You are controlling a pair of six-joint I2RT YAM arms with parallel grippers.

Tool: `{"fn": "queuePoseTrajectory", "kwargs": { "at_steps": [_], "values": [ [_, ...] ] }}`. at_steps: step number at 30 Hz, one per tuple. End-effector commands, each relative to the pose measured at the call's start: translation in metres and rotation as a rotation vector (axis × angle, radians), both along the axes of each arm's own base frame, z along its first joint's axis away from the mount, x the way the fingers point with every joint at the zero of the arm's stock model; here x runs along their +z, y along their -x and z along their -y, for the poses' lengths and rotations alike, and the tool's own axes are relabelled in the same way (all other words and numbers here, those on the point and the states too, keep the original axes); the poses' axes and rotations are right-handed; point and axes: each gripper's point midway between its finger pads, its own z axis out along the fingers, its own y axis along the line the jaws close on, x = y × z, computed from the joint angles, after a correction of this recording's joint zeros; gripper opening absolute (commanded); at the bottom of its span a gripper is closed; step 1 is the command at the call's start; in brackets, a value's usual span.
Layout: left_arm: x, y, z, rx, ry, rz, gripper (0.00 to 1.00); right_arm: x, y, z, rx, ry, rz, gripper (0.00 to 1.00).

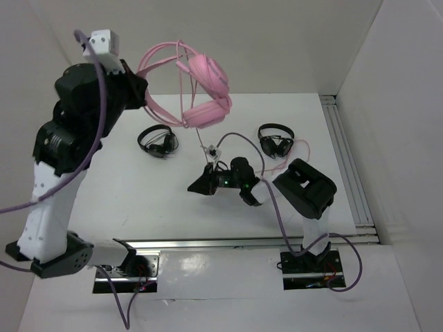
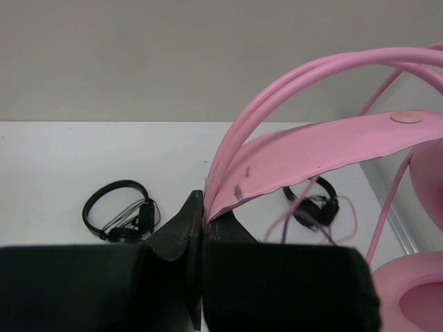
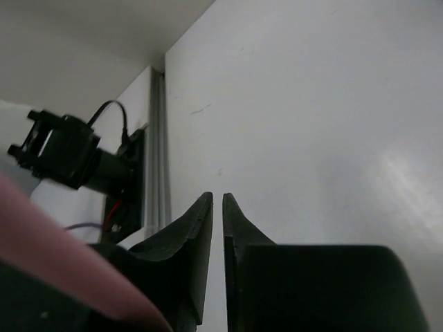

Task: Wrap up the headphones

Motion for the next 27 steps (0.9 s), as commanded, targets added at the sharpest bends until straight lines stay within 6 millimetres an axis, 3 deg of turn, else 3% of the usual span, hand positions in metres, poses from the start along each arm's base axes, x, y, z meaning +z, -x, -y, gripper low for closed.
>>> {"fn": "queuePoseTrajectory", "kwargs": {
  "at_steps": [1,3,4,5,7,8,9,10,11,12,13,14,18,21,23,25,26,27],
  "values": [
    [0.018,-0.051,-0.017,0.206,0.104,0.049,0.00,0.030,0.045,-0.011,0.073,-0.162,0.082,0.17],
    [0.021,-0.065,-0.028,0.265,0.088,0.051,0.00,0.024,0.067,-0.004,0.076,-0.162,0.076,0.15],
    [0.006,-0.087,-0.033,0.303,0.063,0.012,0.00,0.023,0.082,-0.005,0.093,-0.158,0.068,0.15],
    [0.001,-0.097,-0.038,0.323,0.056,0.002,0.00,0.035,0.091,-0.003,0.098,-0.173,0.095,0.15],
    [-0.019,-0.115,-0.051,0.384,0.034,-0.048,0.00,0.028,0.107,0.004,0.079,-0.120,0.094,0.13],
    [-0.032,-0.121,-0.054,0.412,0.013,-0.076,0.00,0.052,0.125,0.004,0.095,-0.148,0.132,0.09],
    [-0.059,-0.131,-0.055,0.438,-0.024,-0.130,0.00,0.044,0.130,0.004,0.073,-0.080,0.116,0.03],
    [-0.071,-0.134,-0.058,0.450,-0.028,-0.157,0.00,0.047,0.148,0.002,0.107,-0.051,0.175,0.01],
    [-0.082,-0.138,-0.057,0.451,-0.039,-0.176,0.00,0.054,0.153,0.002,0.103,-0.028,0.209,0.00],
    [-0.115,-0.142,-0.055,0.452,-0.078,-0.242,0.00,0.082,0.154,0.005,0.069,-0.041,0.267,0.00],
    [-0.129,-0.144,-0.055,0.449,-0.107,-0.269,0.00,0.083,0.156,0.005,0.079,0.049,0.315,0.00],
    [-0.158,-0.140,-0.055,0.437,-0.154,-0.333,0.00,0.111,0.167,0.008,0.080,0.031,0.371,0.00],
    [-0.210,-0.129,-0.040,0.297,-0.294,-0.417,0.00,0.162,0.141,0.031,-0.060,0.178,0.541,0.00],
    [-0.258,-0.104,-0.019,0.115,-0.376,-0.502,0.00,0.192,0.105,0.054,-0.197,0.339,0.697,0.00],
    [-0.270,-0.090,-0.009,0.033,-0.415,-0.511,0.00,0.212,0.077,0.070,-0.305,0.439,0.778,0.00],
    [-0.297,-0.076,-0.006,-0.021,-0.462,-0.558,0.00,0.219,0.054,0.080,-0.363,0.513,0.805,0.00],
    [-0.299,-0.074,-0.001,-0.050,-0.444,-0.547,0.00,0.232,0.042,0.089,-0.417,0.543,0.819,0.00],
    [-0.301,-0.066,0.006,-0.096,-0.444,-0.546,0.00,0.233,0.025,0.097,-0.451,0.598,0.846,0.00]
  ]
}}
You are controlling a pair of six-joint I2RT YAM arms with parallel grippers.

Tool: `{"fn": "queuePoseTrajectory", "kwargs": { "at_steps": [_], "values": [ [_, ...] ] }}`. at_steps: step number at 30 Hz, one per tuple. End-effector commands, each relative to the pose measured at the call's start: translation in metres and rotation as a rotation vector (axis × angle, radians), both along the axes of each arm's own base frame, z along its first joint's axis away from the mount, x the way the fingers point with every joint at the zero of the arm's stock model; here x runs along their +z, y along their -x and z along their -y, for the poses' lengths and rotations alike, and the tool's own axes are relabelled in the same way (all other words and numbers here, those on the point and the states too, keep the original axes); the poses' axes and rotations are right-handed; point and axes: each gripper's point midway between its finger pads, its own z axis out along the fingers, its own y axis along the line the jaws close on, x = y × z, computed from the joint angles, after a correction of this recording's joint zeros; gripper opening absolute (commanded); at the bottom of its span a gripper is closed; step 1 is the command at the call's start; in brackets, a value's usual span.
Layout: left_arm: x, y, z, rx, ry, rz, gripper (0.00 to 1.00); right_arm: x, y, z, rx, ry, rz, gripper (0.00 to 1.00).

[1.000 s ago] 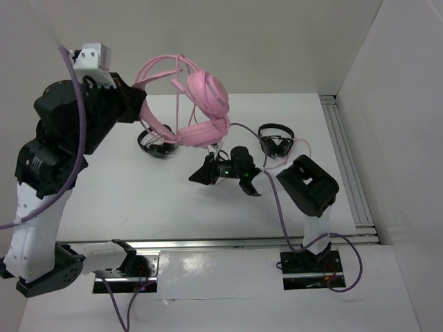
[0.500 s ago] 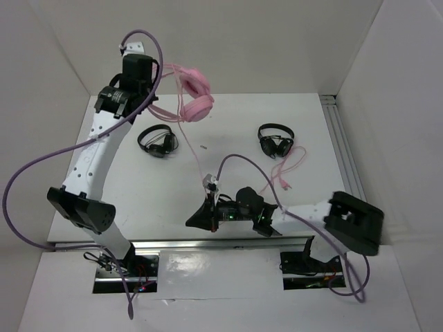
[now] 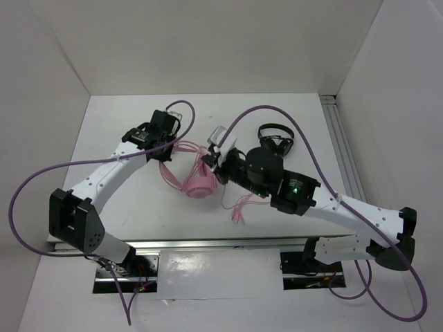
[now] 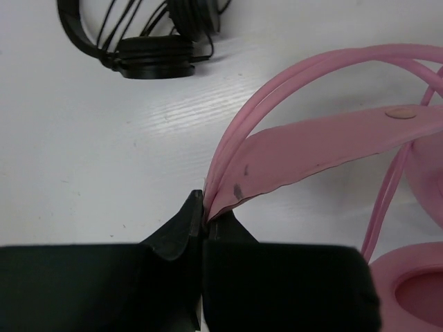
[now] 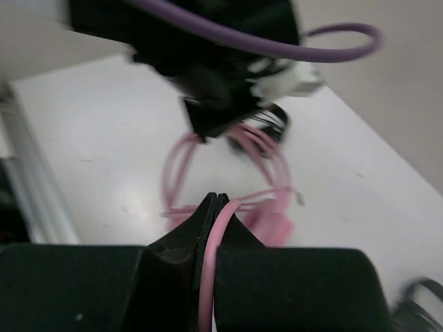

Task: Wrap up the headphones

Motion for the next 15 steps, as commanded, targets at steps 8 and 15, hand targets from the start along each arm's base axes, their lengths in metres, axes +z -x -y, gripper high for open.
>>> {"fn": "queuePoseTrajectory", "kwargs": {
  "at_steps": [8,15],
  "values": [
    [0.054,0.063,0.045,-0.312,0.251,0.162,0.00,0.021,-0.152,0.130,-0.566,0.280,0.177,0.00],
    [0.094,0.134,0.078,-0.564,0.360,0.150,0.00,0.041,-0.208,0.133,-0.591,0.113,0.156,0.00]
  ]
}}
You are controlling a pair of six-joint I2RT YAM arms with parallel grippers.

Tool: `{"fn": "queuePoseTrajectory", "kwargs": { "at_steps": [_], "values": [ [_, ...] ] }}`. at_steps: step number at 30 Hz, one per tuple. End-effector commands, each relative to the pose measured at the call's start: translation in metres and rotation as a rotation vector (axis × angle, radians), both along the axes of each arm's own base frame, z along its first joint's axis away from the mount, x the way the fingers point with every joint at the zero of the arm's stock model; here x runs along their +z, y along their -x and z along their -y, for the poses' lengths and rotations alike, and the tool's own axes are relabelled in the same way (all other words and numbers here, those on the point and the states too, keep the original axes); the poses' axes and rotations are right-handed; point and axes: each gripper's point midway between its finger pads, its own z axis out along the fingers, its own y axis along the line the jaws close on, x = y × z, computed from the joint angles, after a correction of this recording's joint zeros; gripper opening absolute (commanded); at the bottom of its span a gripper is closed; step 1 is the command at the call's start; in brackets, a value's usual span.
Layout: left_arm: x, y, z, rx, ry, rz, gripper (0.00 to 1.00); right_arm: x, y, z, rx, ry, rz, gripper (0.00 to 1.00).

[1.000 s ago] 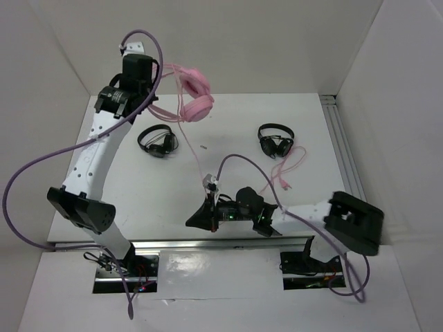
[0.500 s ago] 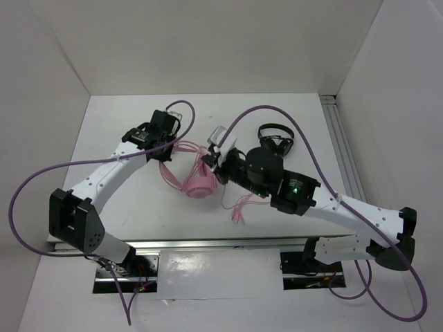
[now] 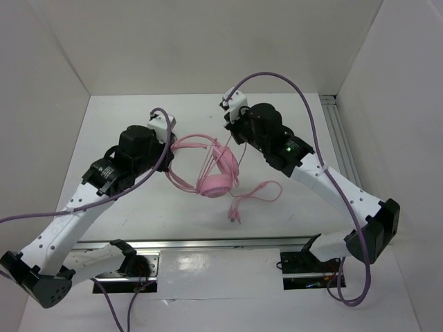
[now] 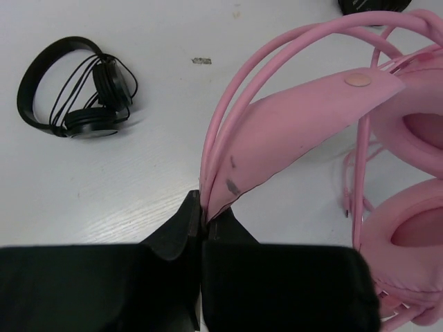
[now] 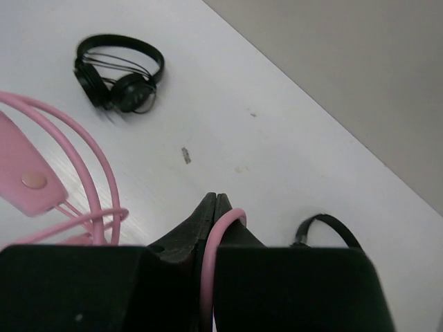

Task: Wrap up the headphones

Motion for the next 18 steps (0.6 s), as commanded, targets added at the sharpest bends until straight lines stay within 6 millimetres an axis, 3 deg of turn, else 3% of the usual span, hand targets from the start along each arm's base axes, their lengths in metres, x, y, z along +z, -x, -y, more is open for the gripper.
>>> {"fn": "queuePoseTrajectory", "kwargs": {
  "at_steps": [1,4,6,9,10,12,14,15,18],
  "values": [
    [-0.003,0.056,0.018,-0.250,-0.074,-0.108,0.00,0.084,-0.045,0.035,-0.170,-0.169,0.219,0.00],
    [-0.003,0.045,0.009,-0.167,-0.141,-0.123,0.00,0.114,-0.024,0.025,-0.077,-0.276,0.283,0.00],
    [-0.012,0.039,0.020,-0.188,-0.157,-0.163,0.00,0.127,-0.009,0.015,-0.005,-0.320,0.292,0.00],
    [-0.006,0.037,0.036,-0.246,-0.135,-0.172,0.00,0.148,0.009,0.002,0.122,-0.339,0.307,0.03],
    [-0.001,0.033,0.036,-0.236,-0.135,-0.158,0.00,0.145,0.014,-0.010,0.188,-0.329,0.285,0.03],
    [0.006,0.029,0.031,-0.214,-0.158,-0.132,0.00,0.153,0.013,-0.003,0.235,-0.301,0.245,0.02],
    [0.003,0.024,0.026,-0.186,-0.181,-0.130,0.00,0.155,0.025,-0.012,0.379,-0.288,0.166,0.00],
    [0.000,0.026,0.028,-0.197,-0.179,-0.142,0.00,0.154,0.021,-0.004,0.393,-0.288,0.141,0.00],
    [-0.001,0.044,0.041,-0.310,-0.119,-0.153,0.00,0.146,0.029,-0.005,0.520,-0.278,0.043,0.00]
  ]
}}
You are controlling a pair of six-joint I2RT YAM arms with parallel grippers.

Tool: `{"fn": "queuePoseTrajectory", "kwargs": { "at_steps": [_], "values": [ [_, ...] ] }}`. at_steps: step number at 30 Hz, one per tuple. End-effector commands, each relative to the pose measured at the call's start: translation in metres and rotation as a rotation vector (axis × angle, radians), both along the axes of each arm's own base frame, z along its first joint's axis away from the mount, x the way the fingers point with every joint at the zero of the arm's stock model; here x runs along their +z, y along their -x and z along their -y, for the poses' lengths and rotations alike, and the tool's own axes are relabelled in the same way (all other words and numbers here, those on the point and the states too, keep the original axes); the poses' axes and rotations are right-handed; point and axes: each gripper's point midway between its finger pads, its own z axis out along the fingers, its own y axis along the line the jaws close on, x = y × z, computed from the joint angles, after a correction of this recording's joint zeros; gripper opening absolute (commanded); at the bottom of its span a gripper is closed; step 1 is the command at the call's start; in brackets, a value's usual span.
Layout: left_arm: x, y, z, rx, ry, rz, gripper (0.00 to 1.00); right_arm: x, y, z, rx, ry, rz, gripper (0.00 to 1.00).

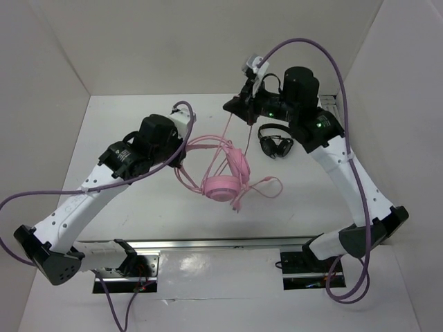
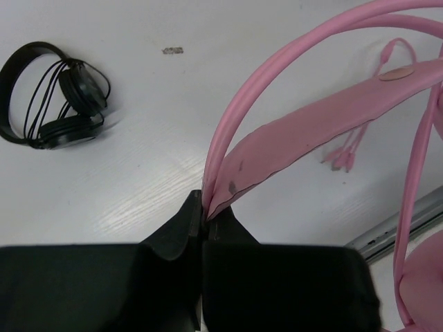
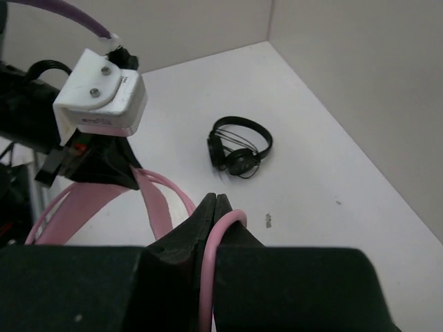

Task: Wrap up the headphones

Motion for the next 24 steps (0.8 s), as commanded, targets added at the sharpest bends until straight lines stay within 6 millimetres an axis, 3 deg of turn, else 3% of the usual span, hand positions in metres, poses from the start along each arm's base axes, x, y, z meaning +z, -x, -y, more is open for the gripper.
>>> {"fn": "queuePoseTrajectory", "kwargs": {
  "at_steps": [1,6,8,11,12,13,16,21,24],
  "values": [
    [-0.006,0.048,0.009,-0.243,-0.003,-0.073,0.00,0.035,-0.004,0.019,0.077,-0.025,0.072,0.00],
    [0.002,0.047,0.001,-0.204,0.000,-0.030,0.00,0.037,0.019,0.022,0.357,-0.097,-0.054,0.00],
    [0.004,0.048,0.007,-0.228,0.017,-0.039,0.00,0.031,0.020,0.025,0.454,-0.124,-0.119,0.00],
    [0.006,0.049,0.015,-0.273,0.071,-0.080,0.00,0.028,0.046,0.026,0.667,-0.144,-0.199,0.00],
    [0.008,0.045,0.018,-0.273,0.074,-0.075,0.00,0.024,0.043,0.025,0.698,-0.139,-0.124,0.00],
    [0.008,0.044,0.017,-0.272,0.082,-0.078,0.00,0.022,0.051,0.027,0.710,-0.155,-0.239,0.00],
    [0.014,0.043,0.023,-0.308,0.122,-0.079,0.00,0.012,0.057,0.034,0.748,-0.127,-0.234,0.00],
    [0.028,0.024,0.018,-0.291,0.154,-0.053,0.00,-0.006,0.051,0.030,0.775,-0.114,-0.303,0.00],
    [0.034,0.023,0.021,-0.314,0.190,-0.060,0.00,-0.023,0.032,0.045,0.723,-0.120,-0.345,0.00]
  ]
}}
